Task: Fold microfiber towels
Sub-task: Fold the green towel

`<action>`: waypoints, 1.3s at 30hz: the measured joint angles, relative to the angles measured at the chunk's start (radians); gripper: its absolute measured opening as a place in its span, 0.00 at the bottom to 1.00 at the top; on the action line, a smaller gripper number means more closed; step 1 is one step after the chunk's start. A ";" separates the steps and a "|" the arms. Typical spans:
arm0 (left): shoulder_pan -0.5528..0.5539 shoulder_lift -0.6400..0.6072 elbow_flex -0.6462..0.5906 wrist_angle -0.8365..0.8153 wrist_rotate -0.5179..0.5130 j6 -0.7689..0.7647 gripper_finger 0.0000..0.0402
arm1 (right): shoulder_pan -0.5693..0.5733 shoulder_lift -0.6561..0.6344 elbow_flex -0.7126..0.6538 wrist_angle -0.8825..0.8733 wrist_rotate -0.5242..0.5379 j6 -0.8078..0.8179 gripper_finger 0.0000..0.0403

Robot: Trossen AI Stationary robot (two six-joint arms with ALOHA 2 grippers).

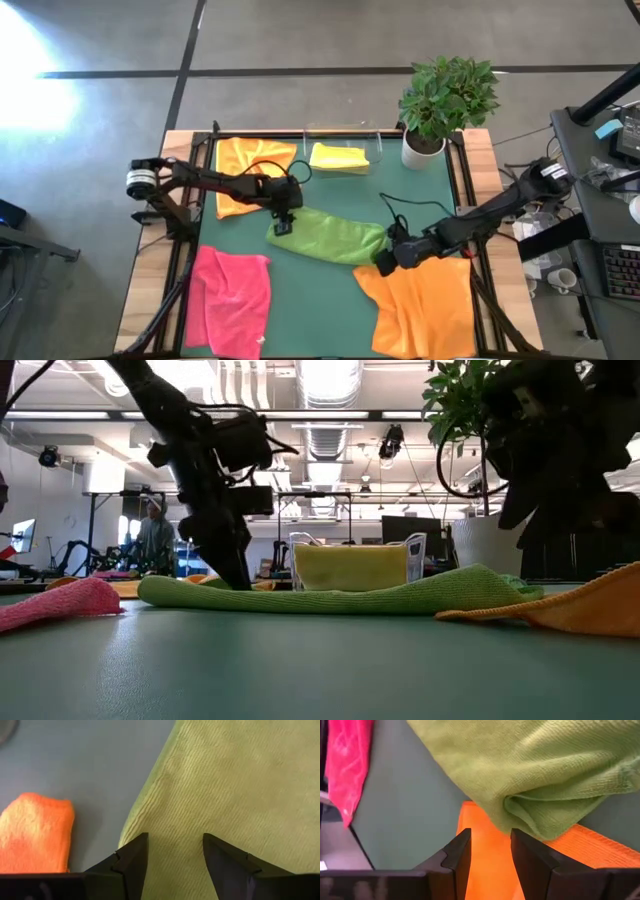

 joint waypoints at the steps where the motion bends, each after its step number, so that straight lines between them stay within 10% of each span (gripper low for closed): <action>1: 0.006 0.000 -0.004 0.004 0.000 0.000 0.43 | -0.001 0.006 0.000 0.001 0.000 0.004 0.32; 21: 0.014 0.000 -0.016 0.006 0.008 0.003 0.43 | -0.028 0.069 0.021 -0.066 0.000 -0.544 0.32; 39: 0.014 -0.001 -0.016 0.005 0.008 0.000 0.43 | -0.030 0.147 0.021 -0.017 -0.012 -0.618 0.29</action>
